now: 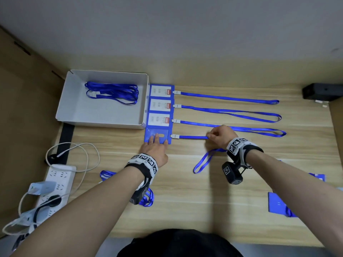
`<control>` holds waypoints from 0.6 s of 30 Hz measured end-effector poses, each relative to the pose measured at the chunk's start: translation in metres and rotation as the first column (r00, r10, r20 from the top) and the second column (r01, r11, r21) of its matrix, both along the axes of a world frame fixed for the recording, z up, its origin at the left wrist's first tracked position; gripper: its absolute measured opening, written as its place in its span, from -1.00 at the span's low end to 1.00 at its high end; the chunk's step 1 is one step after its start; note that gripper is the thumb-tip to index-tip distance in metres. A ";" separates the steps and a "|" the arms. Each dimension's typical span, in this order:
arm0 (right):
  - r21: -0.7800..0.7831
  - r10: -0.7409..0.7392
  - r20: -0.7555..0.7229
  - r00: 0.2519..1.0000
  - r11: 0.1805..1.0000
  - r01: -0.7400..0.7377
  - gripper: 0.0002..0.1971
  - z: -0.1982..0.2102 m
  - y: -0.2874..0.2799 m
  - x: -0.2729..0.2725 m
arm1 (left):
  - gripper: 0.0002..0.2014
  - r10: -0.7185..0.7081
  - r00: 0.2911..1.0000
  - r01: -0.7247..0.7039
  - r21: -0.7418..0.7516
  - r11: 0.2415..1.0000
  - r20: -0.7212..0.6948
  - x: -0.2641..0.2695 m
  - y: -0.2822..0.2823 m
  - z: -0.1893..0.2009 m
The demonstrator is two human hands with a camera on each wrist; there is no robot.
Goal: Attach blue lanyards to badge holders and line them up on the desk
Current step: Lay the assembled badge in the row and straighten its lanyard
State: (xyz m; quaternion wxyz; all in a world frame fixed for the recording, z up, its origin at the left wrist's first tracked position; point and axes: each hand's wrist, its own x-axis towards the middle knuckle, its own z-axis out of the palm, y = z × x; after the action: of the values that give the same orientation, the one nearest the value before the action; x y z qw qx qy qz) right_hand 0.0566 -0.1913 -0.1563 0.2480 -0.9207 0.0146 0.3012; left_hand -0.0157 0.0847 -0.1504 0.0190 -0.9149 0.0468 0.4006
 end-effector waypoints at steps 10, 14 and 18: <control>-0.124 -0.121 0.118 0.986 0.983 0.135 -0.75 -0.023 -0.010 -0.030 | -0.44 0.142 0.988 -0.128 -0.173 0.976 0.067 0.001 0.007 0.018; -0.150 -0.087 0.125 0.988 0.983 0.106 -0.80 -0.027 -0.007 -0.030 | -0.51 0.117 0.952 -0.067 -0.182 0.981 0.283 0.007 0.000 0.022; -0.142 -0.081 0.134 0.988 0.985 0.100 -0.84 -0.029 -0.008 -0.030 | -0.43 -0.046 0.924 0.154 -0.261 0.953 0.380 0.008 -0.044 0.011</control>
State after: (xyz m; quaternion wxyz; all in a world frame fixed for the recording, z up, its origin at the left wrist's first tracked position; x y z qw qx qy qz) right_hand 0.0264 -0.1992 -0.1853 0.1929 -0.9523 0.0630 0.2281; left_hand -0.0077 0.0407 -0.1393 -0.0844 -0.9632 0.1469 0.2088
